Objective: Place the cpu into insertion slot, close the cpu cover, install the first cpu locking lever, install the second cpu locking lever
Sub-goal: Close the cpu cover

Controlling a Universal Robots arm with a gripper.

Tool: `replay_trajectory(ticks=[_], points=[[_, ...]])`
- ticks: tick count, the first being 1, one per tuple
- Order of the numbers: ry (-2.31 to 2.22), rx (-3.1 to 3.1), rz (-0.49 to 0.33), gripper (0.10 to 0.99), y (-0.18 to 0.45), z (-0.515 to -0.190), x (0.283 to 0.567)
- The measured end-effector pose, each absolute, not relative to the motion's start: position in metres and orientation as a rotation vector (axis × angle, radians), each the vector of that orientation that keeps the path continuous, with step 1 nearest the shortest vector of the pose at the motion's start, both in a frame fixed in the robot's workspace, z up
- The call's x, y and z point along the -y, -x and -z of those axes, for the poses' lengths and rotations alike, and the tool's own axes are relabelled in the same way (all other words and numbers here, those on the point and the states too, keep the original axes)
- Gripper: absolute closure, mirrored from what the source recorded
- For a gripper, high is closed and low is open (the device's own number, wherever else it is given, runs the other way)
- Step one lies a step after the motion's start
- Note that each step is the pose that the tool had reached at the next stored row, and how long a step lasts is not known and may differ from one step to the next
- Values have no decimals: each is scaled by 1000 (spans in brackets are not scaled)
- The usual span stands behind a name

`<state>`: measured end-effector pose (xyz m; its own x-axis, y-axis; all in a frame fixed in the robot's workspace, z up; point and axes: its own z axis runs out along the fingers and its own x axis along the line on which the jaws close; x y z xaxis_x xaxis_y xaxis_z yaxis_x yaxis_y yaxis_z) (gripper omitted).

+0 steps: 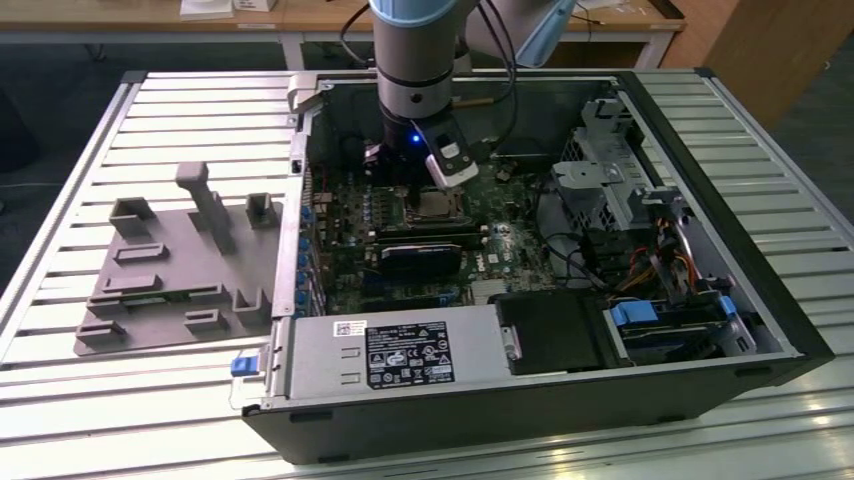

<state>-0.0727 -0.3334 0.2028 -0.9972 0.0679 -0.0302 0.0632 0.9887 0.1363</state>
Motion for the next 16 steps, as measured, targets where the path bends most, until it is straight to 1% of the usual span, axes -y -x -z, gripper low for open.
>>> replay_trajectory(ticks=[16], points=[[-102, -3097, -223, 984, 69, -199, 334]])
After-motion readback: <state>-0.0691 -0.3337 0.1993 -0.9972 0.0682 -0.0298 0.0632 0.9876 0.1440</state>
